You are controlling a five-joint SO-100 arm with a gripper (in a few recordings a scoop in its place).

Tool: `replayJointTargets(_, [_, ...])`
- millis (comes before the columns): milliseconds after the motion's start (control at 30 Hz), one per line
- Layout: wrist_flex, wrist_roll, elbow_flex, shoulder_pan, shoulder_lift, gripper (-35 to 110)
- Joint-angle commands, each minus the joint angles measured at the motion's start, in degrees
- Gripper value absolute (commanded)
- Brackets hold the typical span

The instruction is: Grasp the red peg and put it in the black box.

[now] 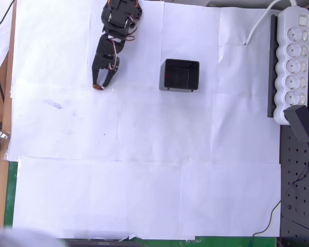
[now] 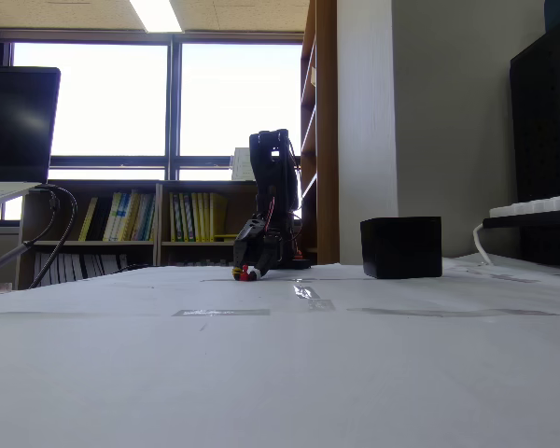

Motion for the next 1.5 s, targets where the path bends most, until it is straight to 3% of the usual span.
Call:
replayJointTargets(0, [12.39,3.52,-0.44,-0.18,-16.44,0])
replayJointTargets(200, [47.81,6.5,3.34,-1.49,-39.99,0])
replayJointTargets(333, [88.24,11.16,21.45,-2.55,-50.54,0])
replayJointTargets(433, [109.86,15.64,34.72,-3.6,-52.65,0])
replayJointTargets(767, [164.36,31.73,80.77,-21.27,-47.2,0])
replayJointTargets(1000, [172.09,52.91,102.13,-42.89,-36.91,0])
replayJointTargets(1167, [173.85,59.06,107.4,-49.92,-28.39,0])
replayJointTargets(1467, [162.69,69.7,111.97,-57.66,-11.34,0])
